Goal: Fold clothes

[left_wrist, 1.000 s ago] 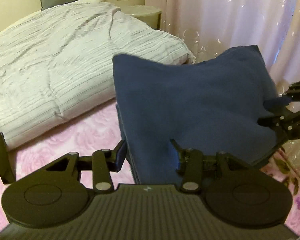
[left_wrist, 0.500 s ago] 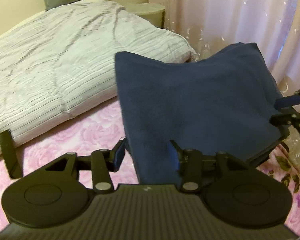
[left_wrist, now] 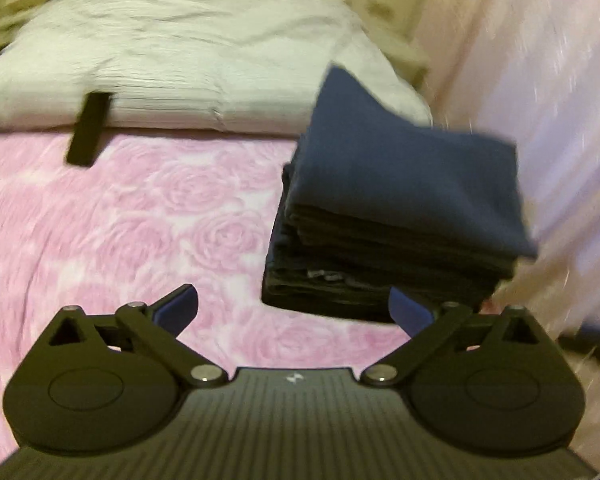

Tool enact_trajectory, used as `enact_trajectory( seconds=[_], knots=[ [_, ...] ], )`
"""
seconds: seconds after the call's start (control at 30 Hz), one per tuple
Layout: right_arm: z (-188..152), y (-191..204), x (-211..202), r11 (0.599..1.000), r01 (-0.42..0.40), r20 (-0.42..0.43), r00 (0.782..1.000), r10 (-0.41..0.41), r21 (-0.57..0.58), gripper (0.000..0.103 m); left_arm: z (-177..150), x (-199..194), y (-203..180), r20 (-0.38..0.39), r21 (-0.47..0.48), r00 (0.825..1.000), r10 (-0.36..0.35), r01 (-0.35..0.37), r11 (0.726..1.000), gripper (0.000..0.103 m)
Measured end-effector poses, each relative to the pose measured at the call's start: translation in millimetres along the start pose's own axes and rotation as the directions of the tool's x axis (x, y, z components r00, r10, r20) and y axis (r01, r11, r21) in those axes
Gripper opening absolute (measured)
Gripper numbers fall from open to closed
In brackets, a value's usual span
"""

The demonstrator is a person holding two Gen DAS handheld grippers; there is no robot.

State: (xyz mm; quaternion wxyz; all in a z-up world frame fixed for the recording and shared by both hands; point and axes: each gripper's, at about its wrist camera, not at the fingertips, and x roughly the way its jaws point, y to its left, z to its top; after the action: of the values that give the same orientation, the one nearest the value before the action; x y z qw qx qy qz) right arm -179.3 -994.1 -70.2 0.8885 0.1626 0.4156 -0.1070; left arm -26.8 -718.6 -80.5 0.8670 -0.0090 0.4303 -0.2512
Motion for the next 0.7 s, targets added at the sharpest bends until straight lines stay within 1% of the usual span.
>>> enact_trajectory(
  seconds=[0.07, 0.13, 0.27, 0.33, 0.43, 0.53, 0.7],
  knots=[
    [-3, 2, -11, 1.000, 0.000, -0.004, 1.000, 0.000, 0.025, 0.084, -5, -22, -6, 0.033, -0.016, 0.999, -0.009, 0.009, 1.000, 0.101],
    [-3, 4, -20, 0.999, -0.005, 0.002, 1.000, 0.005, 0.040, 0.085, -9, -41, -12, 0.062, -0.002, 0.998, -0.023, 0.024, 1.000, 0.101],
    [-7, 10, -34, 0.999, -0.037, 0.012, 0.999, 0.036, 0.031, 0.087, -14, -63, -24, 0.080, 0.067, 0.996, -0.026, 0.021, 0.998, 0.101],
    [-11, 15, -40, 0.999, -0.050, 0.010, 0.999, 0.049, 0.016, 0.088, -15, -70, -29, 0.070, 0.098, 0.997, -0.008, 0.001, 0.995, 0.101],
    [-17, 26, -47, 0.999, -0.038, 0.009, 0.999, 0.038, -0.009, 0.089, -17, -79, -31, 0.065, 0.099, 0.998, 0.023, -0.029, 0.995, 0.101],
    [-24, 34, -62, 1.000, -0.005, 0.027, 1.000, 0.005, -0.001, 0.089, -18, -78, -32, 0.011, 0.134, 0.999, 0.032, -0.034, 0.990, 0.101],
    [-39, 53, -92, 0.997, 0.060, 0.064, 0.996, -0.064, 0.050, 0.092, -18, -88, -29, -0.012, 0.163, 0.999, 0.038, -0.035, 0.986, 0.101]
  ],
)
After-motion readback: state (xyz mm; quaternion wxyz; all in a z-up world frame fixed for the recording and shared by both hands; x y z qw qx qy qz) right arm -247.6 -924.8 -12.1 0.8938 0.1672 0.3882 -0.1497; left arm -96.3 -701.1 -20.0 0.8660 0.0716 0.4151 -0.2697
